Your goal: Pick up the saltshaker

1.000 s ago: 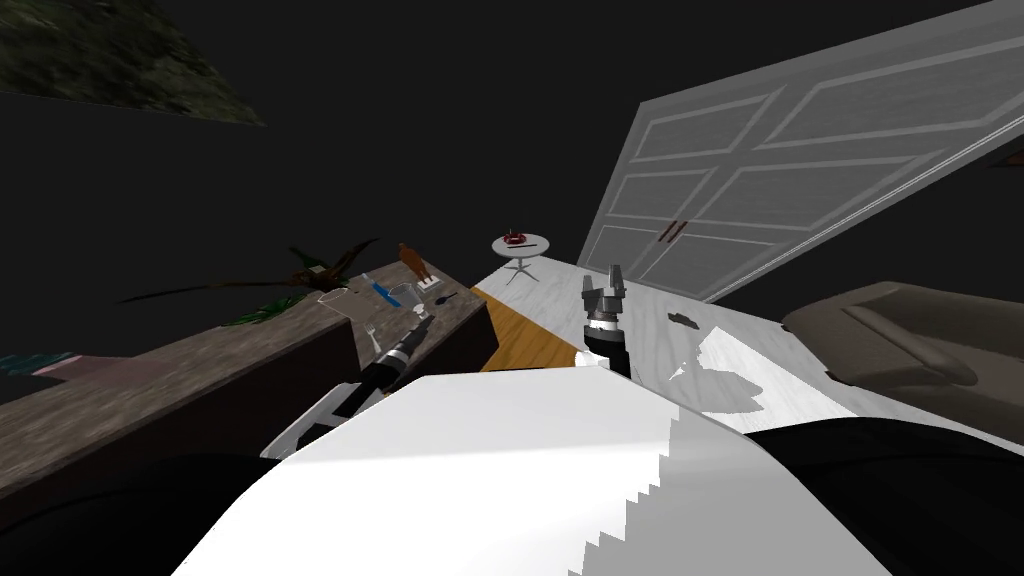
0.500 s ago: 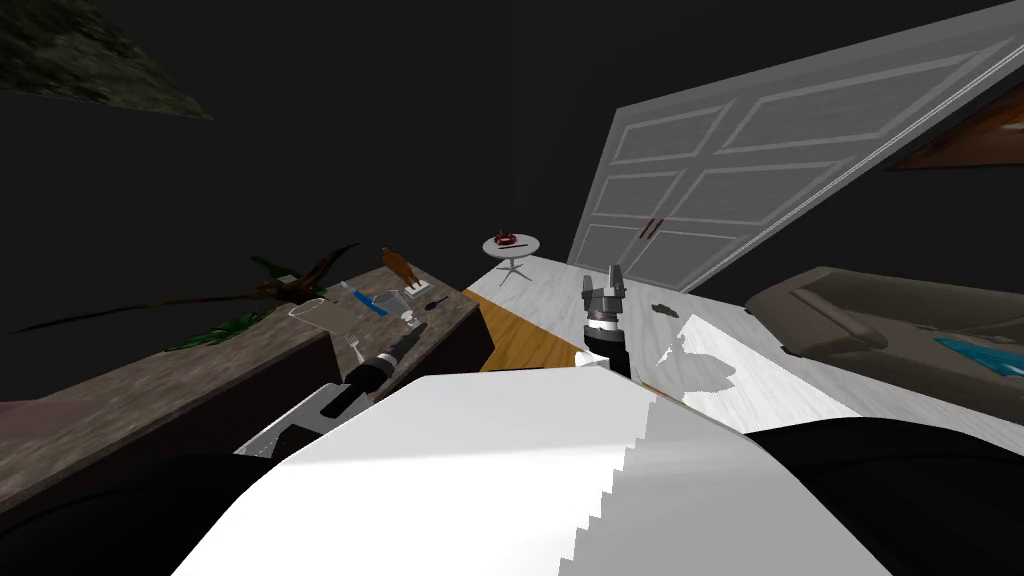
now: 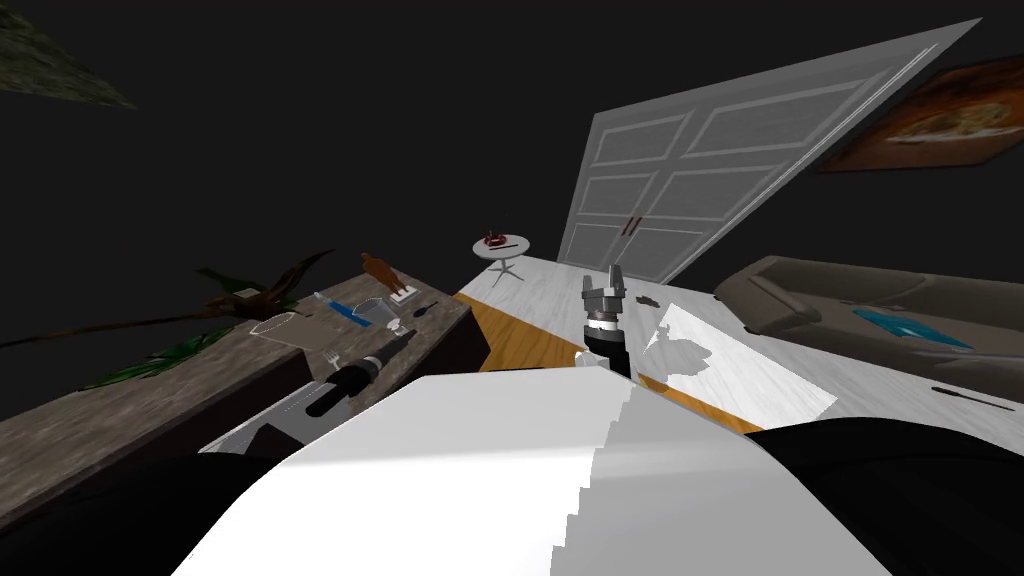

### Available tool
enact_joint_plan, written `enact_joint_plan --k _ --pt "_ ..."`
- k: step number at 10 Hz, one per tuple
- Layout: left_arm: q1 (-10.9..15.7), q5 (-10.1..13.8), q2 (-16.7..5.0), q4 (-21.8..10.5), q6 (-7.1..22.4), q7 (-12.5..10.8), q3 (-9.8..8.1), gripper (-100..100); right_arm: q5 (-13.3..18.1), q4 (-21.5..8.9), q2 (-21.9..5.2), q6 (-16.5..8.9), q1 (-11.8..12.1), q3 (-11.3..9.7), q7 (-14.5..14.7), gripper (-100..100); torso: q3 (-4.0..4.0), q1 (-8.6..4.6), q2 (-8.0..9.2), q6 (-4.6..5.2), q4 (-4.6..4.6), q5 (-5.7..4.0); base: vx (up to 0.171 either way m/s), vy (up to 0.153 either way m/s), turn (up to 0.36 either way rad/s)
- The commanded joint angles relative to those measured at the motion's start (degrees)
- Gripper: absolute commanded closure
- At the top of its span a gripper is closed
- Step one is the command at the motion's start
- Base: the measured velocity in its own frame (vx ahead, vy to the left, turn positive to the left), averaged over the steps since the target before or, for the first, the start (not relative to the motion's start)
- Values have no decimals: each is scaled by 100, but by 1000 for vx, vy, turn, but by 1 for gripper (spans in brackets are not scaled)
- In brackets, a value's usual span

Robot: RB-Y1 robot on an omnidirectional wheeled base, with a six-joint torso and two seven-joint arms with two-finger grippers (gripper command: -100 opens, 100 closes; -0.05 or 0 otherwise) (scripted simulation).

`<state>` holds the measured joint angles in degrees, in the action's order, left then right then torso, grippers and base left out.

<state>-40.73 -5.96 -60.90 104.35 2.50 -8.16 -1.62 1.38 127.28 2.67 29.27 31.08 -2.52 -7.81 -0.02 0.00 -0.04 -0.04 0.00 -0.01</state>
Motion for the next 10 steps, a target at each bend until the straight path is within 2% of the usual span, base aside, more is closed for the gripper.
enact_joint_plan --k 1,5,6,7,8,9,10 --pt "-67 -50 -286 -117 244 -34 16 -100 0 0 0 0 0 0 0 0 0 0 0 0 0 0 6 -5 -175" --pt "-179 -112 -1025 -495 670 -146 41 -100 0 0 0 0 0 0 0 0 0 -1 0 -2 0 0 5 -6 -151" --pt "-194 -121 -1102 -547 728 -161 44 -100 0 0 0 0 0 0 0 0 0 -1 0 -1 0 0 4 -3 -112" --pt "-209 -84 -1086 -498 653 -173 9 -100 0 0 0 0 1 0 0 0 0 -1 0 -3 0 1 2 1 -15" --pt "-207 -87 -1093 -504 679 -174 14 0 0 0 0 0 1 1 0 0 2 -1 2 -5 1 1 0 0 0" --pt "-105 -125 -935 -681 620 -103 75 -100 0 0 0 0 1 1 0 0 2 -1 3 -5 1 1 34 5 -109" --pt "-37 -151 -830 -800 582 -56 116 -100 0 0 0 0 1 0 0 0 -3 2 -6 -2 -1 3 63 26 -122"
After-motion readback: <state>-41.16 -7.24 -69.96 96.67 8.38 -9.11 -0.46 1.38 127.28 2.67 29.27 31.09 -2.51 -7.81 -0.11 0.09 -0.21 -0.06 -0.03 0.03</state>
